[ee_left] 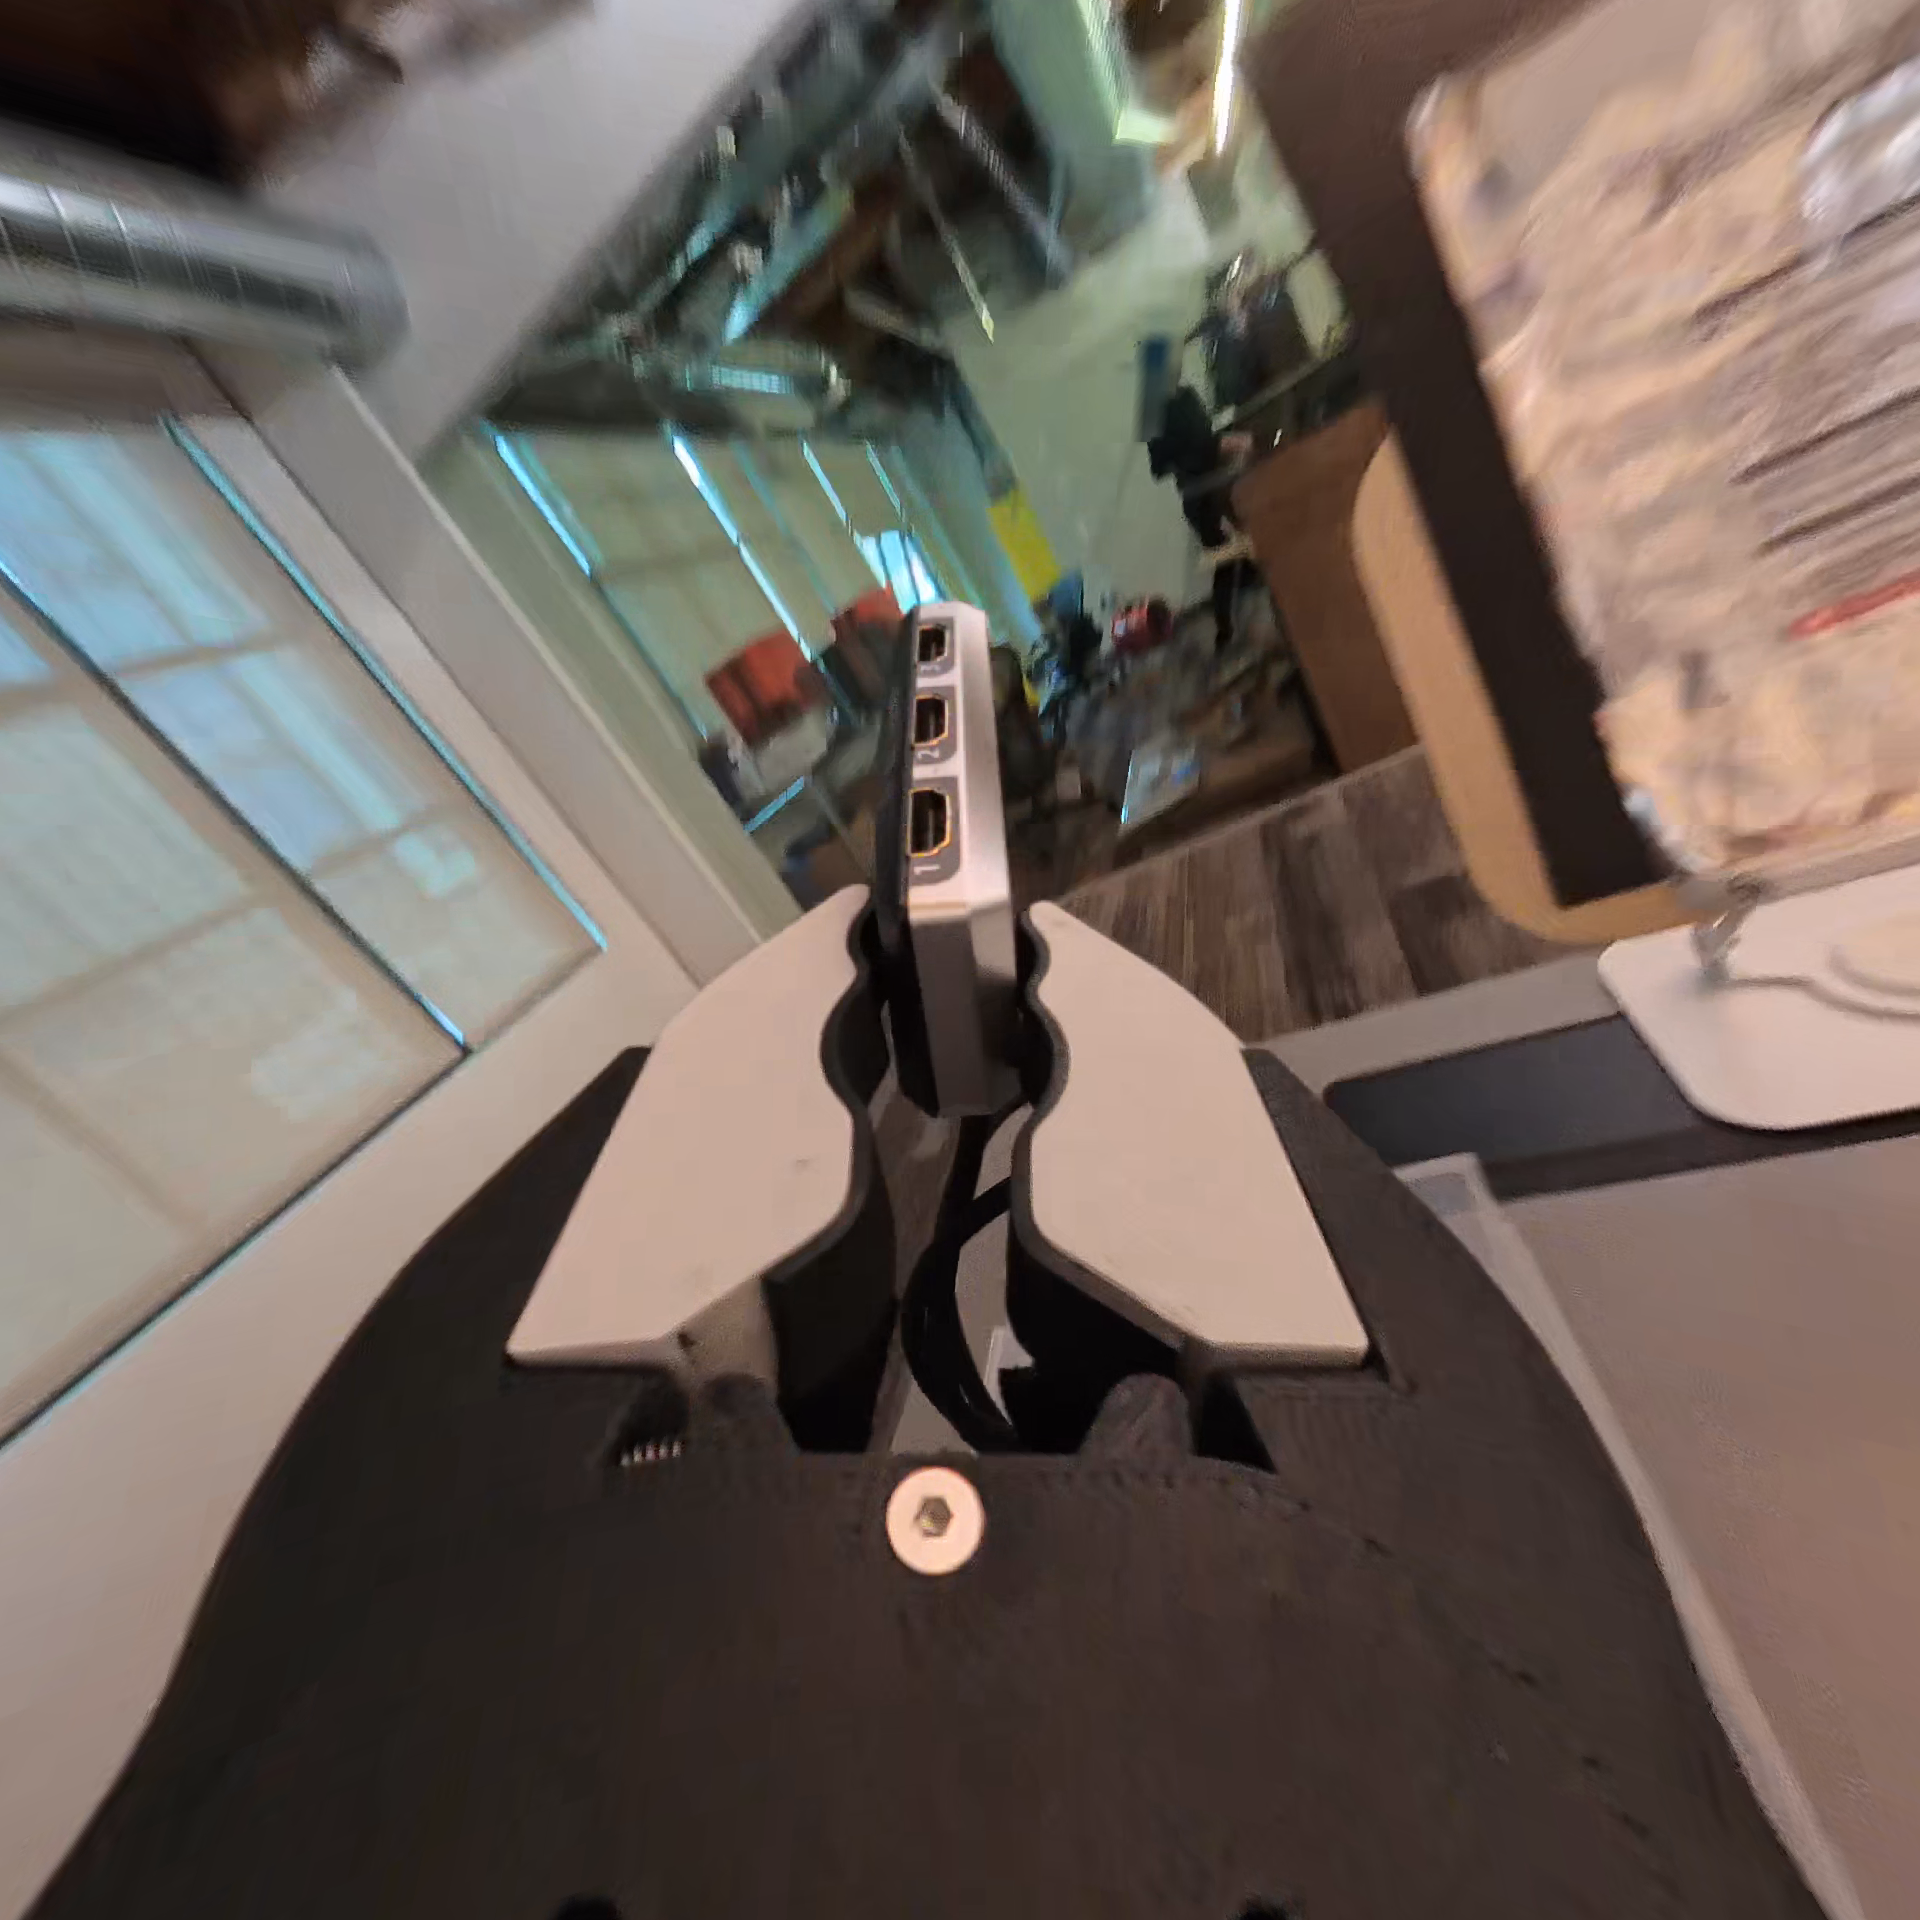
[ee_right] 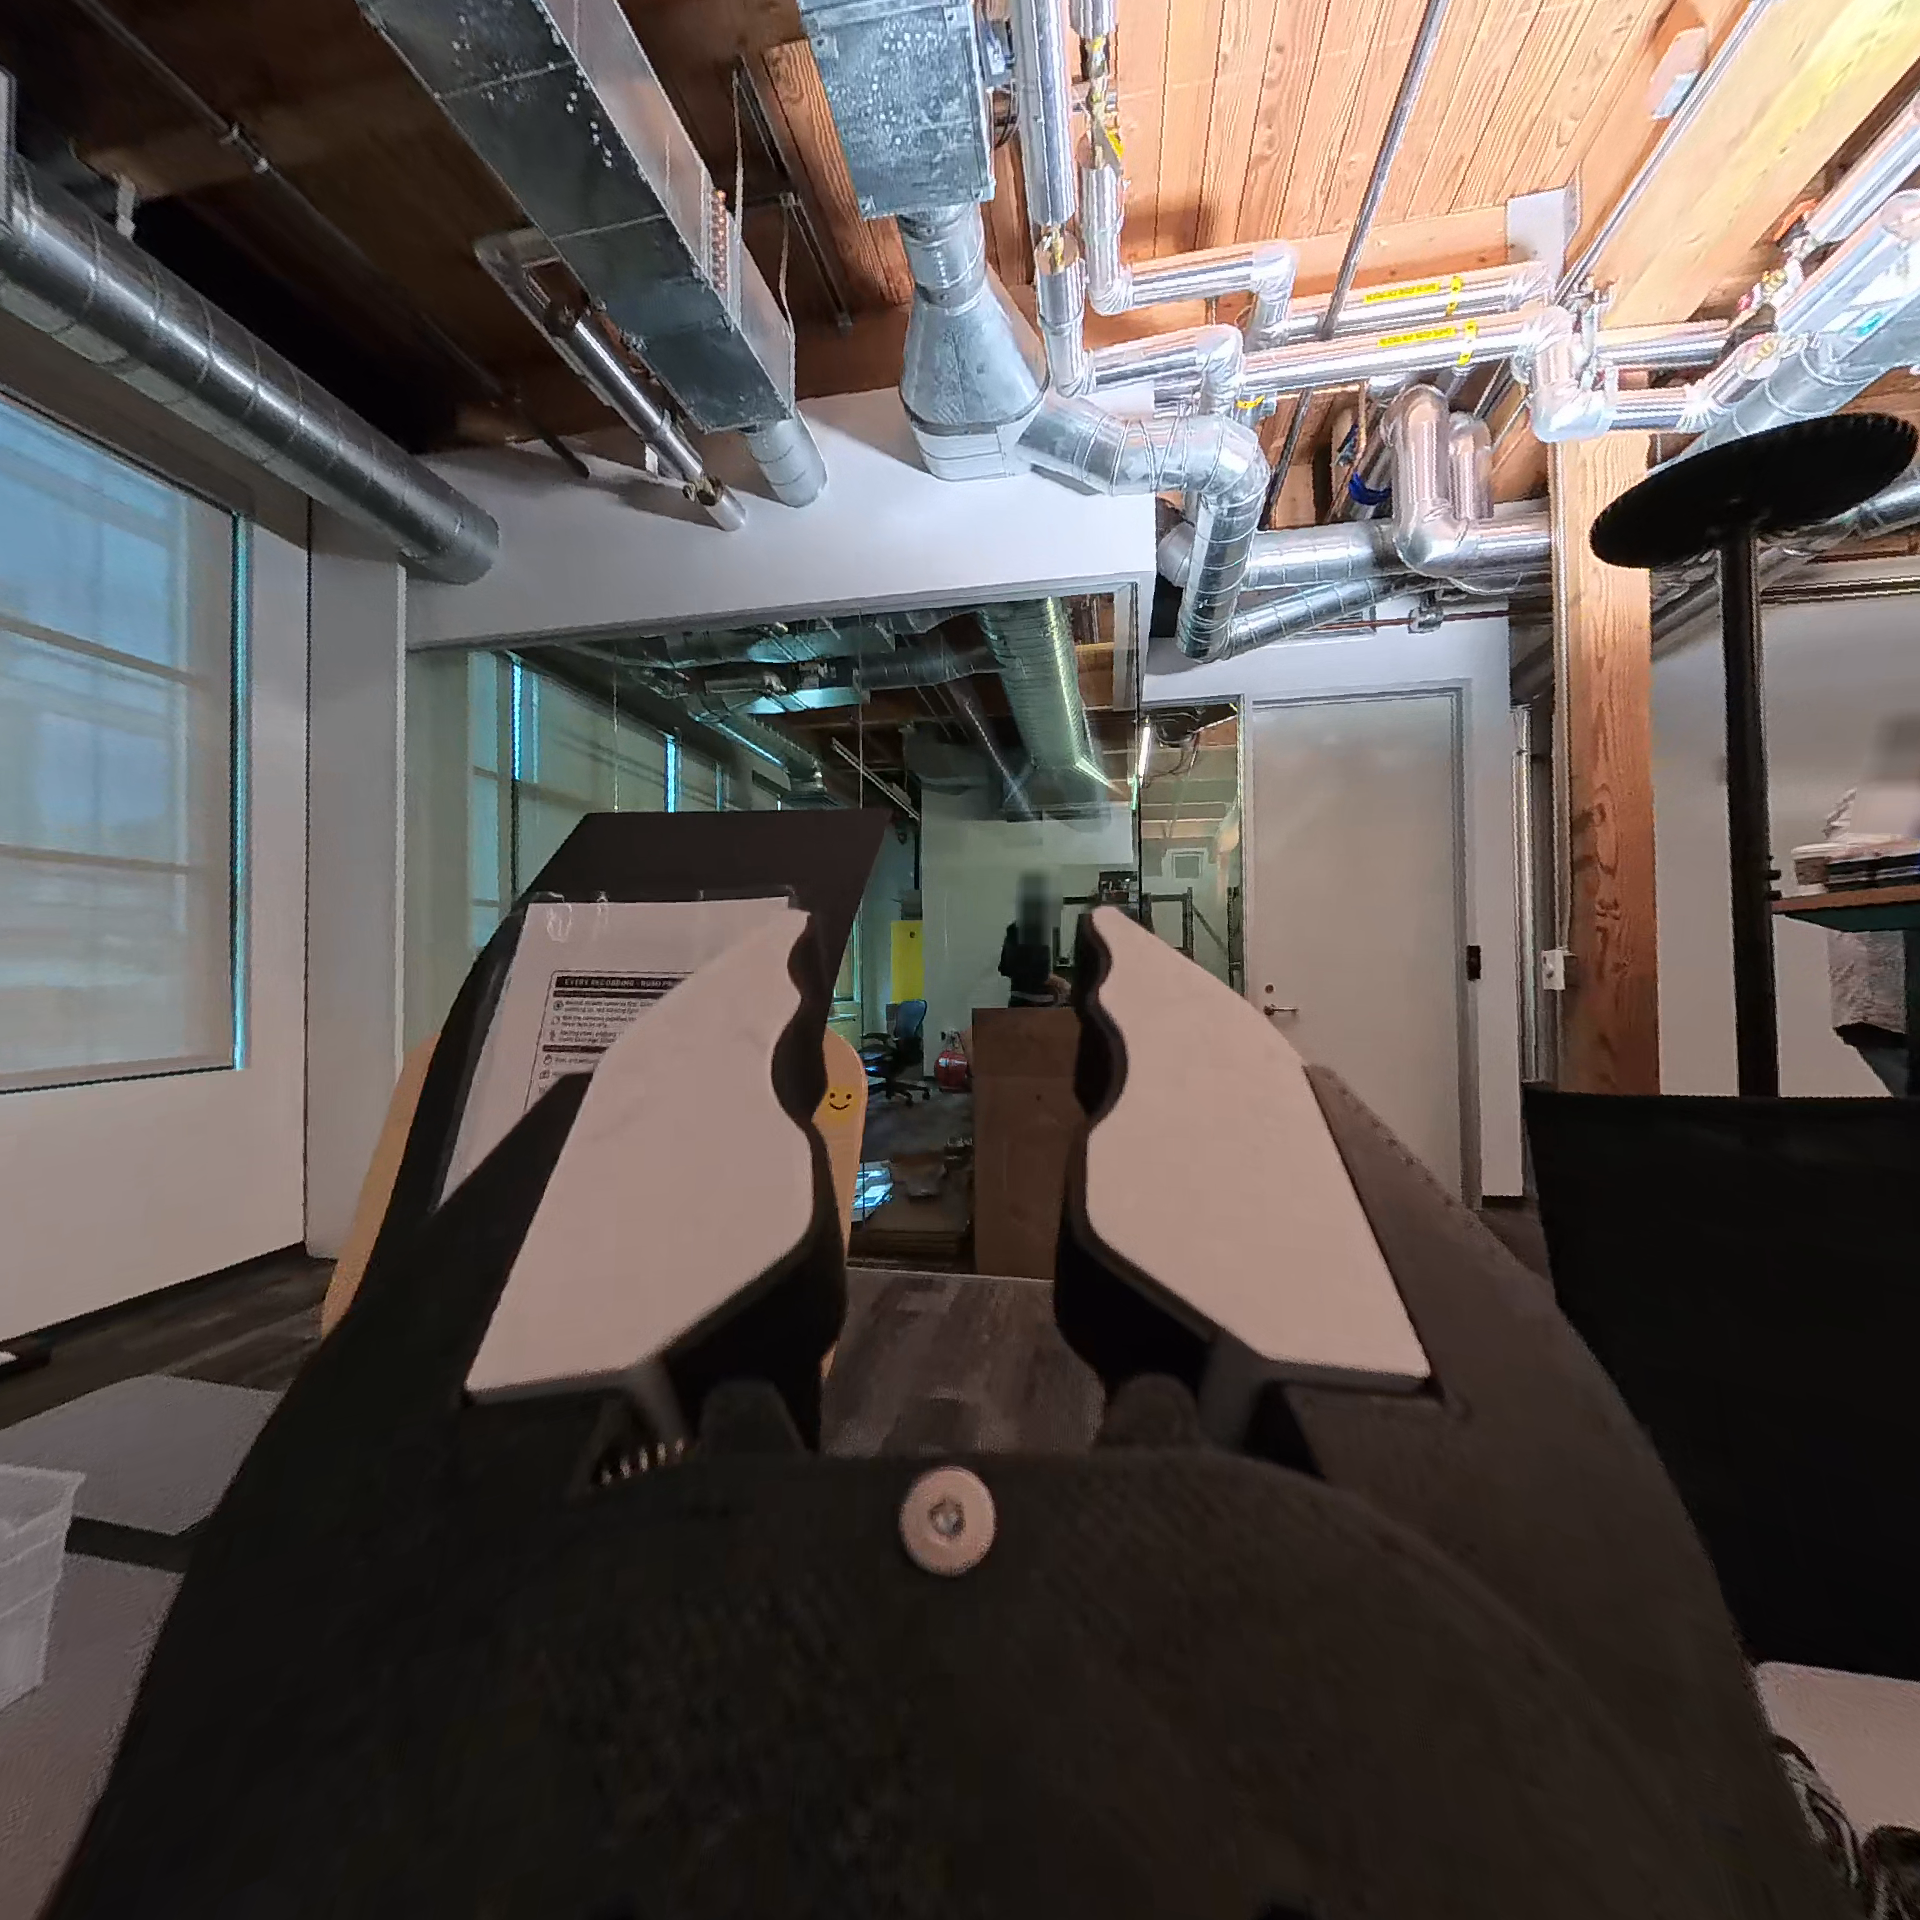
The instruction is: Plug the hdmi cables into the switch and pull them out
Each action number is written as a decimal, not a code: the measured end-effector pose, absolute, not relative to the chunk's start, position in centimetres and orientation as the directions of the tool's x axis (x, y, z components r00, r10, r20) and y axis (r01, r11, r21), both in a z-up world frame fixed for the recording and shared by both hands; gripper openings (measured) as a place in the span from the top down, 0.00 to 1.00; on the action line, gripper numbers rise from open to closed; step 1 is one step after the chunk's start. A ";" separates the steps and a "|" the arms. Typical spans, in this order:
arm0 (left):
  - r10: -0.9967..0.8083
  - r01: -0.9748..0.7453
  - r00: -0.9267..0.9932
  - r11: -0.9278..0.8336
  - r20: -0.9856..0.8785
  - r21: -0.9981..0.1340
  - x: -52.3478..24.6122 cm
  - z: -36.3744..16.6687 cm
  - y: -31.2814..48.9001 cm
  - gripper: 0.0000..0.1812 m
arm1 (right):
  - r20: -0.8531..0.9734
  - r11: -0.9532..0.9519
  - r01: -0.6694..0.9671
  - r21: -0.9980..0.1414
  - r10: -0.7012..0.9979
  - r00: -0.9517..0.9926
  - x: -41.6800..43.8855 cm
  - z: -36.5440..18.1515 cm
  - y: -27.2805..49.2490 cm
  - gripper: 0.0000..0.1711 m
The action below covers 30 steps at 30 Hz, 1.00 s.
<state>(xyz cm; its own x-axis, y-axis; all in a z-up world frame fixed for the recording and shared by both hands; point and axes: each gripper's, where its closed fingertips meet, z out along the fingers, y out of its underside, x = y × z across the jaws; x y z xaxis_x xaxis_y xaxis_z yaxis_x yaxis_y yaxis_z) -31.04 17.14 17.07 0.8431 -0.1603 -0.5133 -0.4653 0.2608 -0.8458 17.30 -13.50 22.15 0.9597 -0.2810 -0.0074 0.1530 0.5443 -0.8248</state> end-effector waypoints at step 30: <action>-0.482 -0.690 -0.334 0.710 -0.810 -0.138 -3.4 -11.0 3.7 0.88 | 0.134 0.399 0.236 -0.886 -0.266 0.955 15.7 20.2 -10.1 0.74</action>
<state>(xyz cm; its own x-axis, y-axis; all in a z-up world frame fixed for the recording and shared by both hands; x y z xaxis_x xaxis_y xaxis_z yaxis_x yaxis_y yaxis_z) -3.38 3.71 -10.98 -0.3340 -0.4820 -0.8100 -0.6904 0.7101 -0.1379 15.65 -10.07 20.22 0.9545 -0.2663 0.1340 0.2358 0.3994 -0.8859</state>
